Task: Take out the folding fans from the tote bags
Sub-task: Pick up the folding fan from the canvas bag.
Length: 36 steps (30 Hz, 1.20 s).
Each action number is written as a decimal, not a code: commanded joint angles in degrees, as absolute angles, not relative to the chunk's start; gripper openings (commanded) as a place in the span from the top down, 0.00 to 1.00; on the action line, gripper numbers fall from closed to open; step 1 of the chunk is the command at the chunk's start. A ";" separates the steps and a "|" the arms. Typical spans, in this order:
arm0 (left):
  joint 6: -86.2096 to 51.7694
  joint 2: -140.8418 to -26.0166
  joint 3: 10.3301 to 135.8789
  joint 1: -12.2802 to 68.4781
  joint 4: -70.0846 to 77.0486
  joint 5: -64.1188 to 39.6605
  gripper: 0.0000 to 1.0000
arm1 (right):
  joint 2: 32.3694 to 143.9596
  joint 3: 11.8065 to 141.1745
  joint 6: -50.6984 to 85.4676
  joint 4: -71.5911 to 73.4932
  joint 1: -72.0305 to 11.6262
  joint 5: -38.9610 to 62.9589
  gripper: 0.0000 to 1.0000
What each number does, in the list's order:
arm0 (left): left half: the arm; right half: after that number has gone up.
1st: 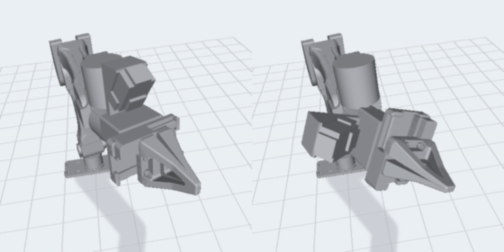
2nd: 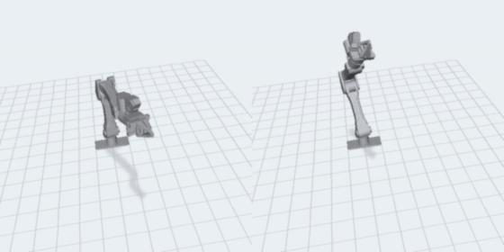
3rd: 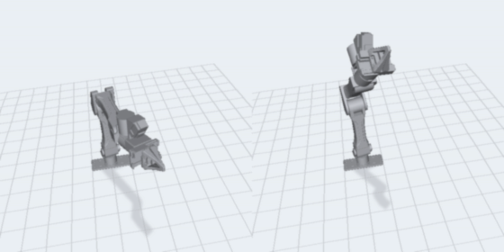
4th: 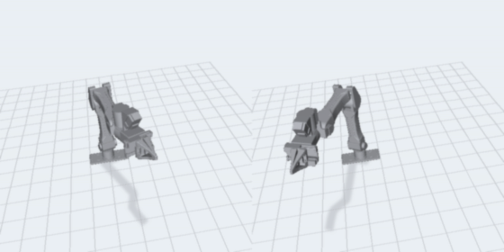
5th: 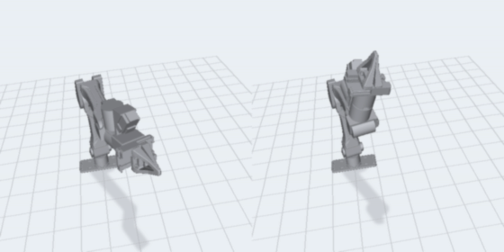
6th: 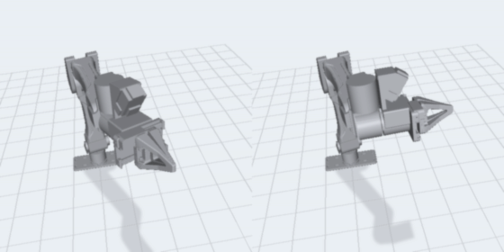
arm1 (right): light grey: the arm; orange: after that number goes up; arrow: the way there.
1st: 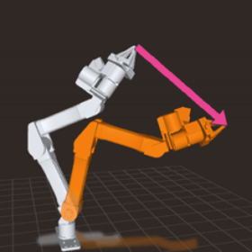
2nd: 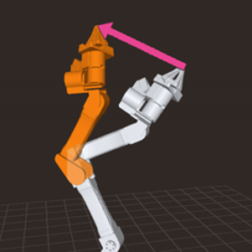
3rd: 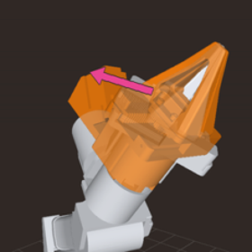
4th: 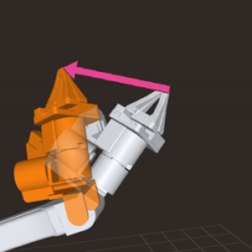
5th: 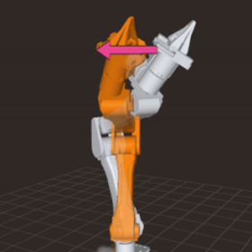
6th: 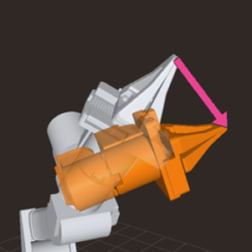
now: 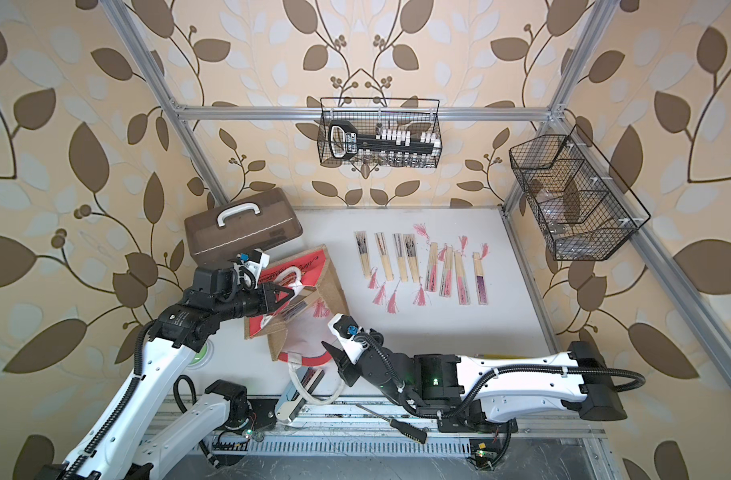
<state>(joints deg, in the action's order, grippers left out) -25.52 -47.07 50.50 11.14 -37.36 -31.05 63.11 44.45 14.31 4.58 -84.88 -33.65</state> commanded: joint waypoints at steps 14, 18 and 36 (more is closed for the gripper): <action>-23.07 -45.52 53.27 10.37 -38.66 -33.99 1.00 | 85.47 45.58 13.00 27.96 -79.28 -30.27 0.62; -24.40 -45.47 53.89 10.37 -38.40 -33.17 1.00 | 92.82 55.17 17.21 16.10 -80.74 -40.11 0.63; -31.13 -46.56 56.91 10.42 -40.71 -28.37 1.00 | 99.97 53.49 56.08 13.71 -71.85 -36.12 0.57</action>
<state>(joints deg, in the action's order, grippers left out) -29.10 -47.09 54.87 11.14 -41.04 -28.47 99.61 55.00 47.05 14.37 -73.30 -36.84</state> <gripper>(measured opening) 0.046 0.423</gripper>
